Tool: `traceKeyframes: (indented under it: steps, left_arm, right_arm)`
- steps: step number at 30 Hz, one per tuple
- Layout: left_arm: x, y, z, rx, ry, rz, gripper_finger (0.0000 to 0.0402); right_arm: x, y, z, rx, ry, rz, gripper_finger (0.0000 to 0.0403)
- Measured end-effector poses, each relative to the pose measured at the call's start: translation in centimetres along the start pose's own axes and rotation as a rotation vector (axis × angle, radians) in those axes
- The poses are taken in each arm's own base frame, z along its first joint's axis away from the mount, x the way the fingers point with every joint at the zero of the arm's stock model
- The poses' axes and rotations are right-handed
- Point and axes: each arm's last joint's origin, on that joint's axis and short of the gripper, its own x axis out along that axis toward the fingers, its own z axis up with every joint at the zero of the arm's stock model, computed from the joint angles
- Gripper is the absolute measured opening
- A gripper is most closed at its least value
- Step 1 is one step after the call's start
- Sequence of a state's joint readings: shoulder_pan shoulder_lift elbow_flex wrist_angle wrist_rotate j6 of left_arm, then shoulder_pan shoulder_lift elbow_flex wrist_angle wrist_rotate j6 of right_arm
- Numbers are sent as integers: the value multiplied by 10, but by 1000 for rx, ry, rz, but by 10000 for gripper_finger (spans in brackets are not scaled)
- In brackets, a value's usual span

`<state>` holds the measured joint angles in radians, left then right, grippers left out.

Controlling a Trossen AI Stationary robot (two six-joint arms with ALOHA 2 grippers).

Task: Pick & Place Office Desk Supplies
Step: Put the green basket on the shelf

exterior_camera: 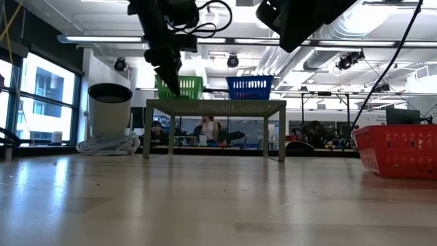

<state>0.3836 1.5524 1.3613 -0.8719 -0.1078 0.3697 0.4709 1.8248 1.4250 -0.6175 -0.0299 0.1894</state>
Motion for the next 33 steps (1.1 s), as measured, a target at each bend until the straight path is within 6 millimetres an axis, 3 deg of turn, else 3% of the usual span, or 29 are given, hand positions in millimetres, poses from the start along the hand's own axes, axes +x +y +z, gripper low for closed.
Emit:
traceKeyframes:
  steps: [21,33]
  left_arm:
    - [-3,-17,13,-29,-54,74,4]
    - [-4,-20,14,-26,-36,166,92]
  right_arm:
    - [7,-2,-6,2,8,23,173]
    - [7,-2,-6,0,8,23,173]
